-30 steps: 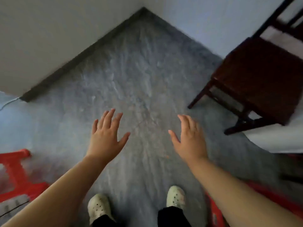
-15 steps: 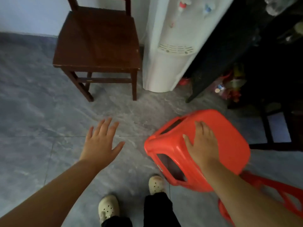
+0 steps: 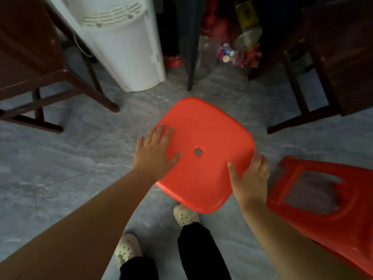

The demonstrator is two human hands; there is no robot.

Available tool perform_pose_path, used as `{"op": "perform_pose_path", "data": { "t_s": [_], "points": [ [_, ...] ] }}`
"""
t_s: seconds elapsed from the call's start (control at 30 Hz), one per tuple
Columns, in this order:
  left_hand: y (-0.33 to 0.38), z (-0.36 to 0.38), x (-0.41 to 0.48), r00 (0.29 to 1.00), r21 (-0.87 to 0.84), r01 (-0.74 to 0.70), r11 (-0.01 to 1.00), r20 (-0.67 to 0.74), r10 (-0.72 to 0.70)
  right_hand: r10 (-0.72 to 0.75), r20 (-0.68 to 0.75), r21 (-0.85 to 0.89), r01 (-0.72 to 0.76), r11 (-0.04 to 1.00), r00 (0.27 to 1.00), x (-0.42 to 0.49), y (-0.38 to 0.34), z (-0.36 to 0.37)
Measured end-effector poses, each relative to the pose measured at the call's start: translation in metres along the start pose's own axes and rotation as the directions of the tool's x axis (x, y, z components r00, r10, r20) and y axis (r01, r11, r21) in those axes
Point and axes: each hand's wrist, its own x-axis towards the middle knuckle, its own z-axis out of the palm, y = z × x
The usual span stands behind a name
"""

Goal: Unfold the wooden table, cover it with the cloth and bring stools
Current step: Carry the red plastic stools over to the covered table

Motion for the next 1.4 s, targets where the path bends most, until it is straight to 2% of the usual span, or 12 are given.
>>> {"op": "perform_pose_path", "data": {
  "t_s": [0.1,0.33,0.5,0.63,0.73,0.83,0.9,1.0,1.1,1.23,1.33,1.4],
  "points": [
    [0.009,0.012,0.011,0.99,-0.147,0.143,0.979,0.01,-0.143,0.027,0.065,0.147,-0.036,0.988,0.998,0.003,0.007,0.003],
    [-0.007,0.014,0.016,0.934,-0.275,0.356,0.893,0.082,-0.347,0.085,0.152,0.221,-0.118,0.968,0.985,-0.002,-0.019,0.014],
    [-0.045,0.002,-0.019,0.871,-0.389,0.475,0.79,0.079,-0.484,-0.093,0.202,0.153,0.062,0.986,0.975,-0.034,-0.047,0.024],
    [-0.093,-0.003,-0.09,0.754,-0.538,0.583,0.609,0.079,-0.652,-0.276,0.25,0.14,0.247,0.959,0.928,-0.073,-0.088,0.045],
    [-0.126,0.002,-0.157,0.594,-0.644,0.646,0.408,0.089,-0.799,-0.417,0.291,0.087,0.41,0.908,0.861,-0.108,-0.125,0.067],
    [-0.145,0.017,-0.233,0.362,-0.744,0.652,0.149,0.133,-0.923,-0.573,0.348,0.062,0.591,0.804,0.742,-0.154,-0.159,0.098],
    [-0.147,0.031,-0.288,0.194,-0.79,0.612,-0.04,0.199,-0.961,-0.664,0.419,0.049,0.715,0.697,0.619,-0.193,-0.177,0.122],
    [-0.141,0.056,-0.368,-0.065,-0.797,0.499,-0.34,0.357,-0.932,-0.735,0.57,0.097,0.858,0.504,0.367,-0.264,-0.198,0.162],
    [-0.132,0.082,-0.433,-0.259,-0.759,0.384,-0.526,0.458,-0.85,-0.71,0.696,0.175,0.936,0.305,0.101,-0.337,-0.206,0.201],
    [-0.127,0.118,-0.5,-0.395,-0.736,0.213,-0.642,0.537,-0.746,-0.579,0.802,0.264,0.957,0.123,-0.147,-0.421,-0.196,0.243],
    [-0.13,0.14,-0.543,-0.439,-0.736,0.168,-0.656,0.54,-0.718,-0.504,0.831,0.299,0.953,0.05,-0.235,-0.468,-0.18,0.266],
    [-0.136,0.155,-0.569,-0.439,-0.747,0.17,-0.642,0.526,-0.728,-0.454,0.854,0.299,0.954,0.029,-0.254,-0.488,-0.167,0.279]
  ]
}}
